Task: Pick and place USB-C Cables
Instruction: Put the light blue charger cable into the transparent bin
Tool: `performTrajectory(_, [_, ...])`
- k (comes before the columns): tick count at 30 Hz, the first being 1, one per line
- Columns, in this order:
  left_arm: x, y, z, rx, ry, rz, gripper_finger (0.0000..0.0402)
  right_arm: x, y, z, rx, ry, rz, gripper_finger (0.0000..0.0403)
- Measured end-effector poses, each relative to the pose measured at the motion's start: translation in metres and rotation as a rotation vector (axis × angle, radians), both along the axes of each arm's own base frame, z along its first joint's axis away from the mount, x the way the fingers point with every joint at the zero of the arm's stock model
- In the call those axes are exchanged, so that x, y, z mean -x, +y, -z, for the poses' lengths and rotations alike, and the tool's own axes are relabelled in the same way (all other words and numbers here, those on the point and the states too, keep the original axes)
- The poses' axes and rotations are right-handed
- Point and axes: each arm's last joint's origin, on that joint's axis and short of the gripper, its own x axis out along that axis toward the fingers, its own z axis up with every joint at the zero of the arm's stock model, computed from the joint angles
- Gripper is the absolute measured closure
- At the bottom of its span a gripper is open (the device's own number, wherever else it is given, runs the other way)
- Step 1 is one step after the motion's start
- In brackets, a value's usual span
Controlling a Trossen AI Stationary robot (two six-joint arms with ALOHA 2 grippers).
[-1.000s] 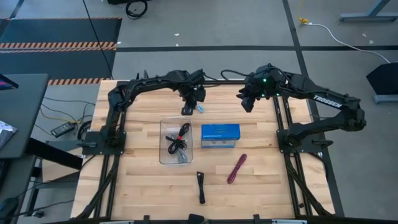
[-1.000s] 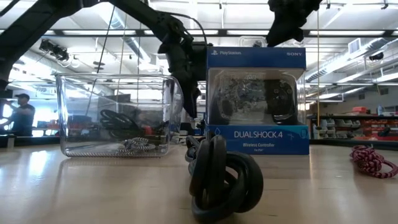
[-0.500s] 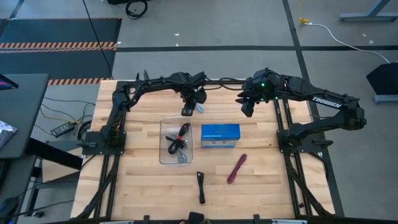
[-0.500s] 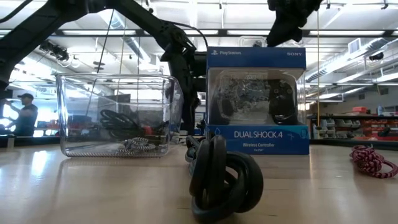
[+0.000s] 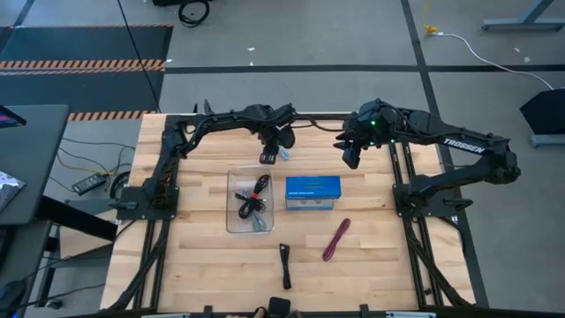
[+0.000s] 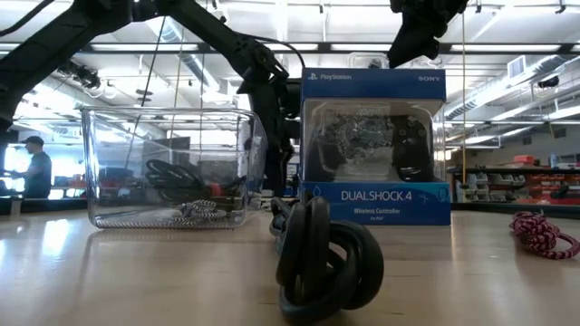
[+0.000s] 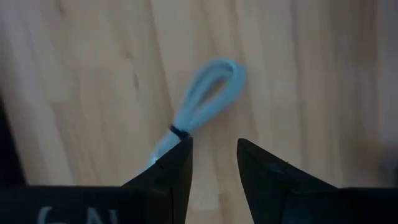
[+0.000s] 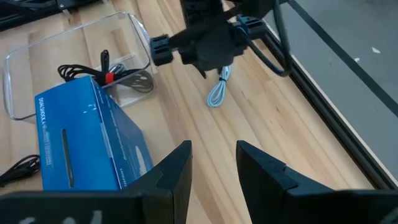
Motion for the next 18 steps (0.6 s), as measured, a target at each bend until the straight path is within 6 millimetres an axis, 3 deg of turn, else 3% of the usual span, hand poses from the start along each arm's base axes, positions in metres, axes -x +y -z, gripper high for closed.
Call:
performTrajectory(9, [-0.003,0.004,0.014,-0.049,0.032,-0.003,0.0269,0.0,0.0,0.0,-0.015,-0.005,0.015,0.0272])
performTrajectory(18, [-0.006,0.006,0.014,-0.092,0.022,0.014,0.0269,0.0,0.0,0.0,-0.014,-0.006,0.016,0.0272])
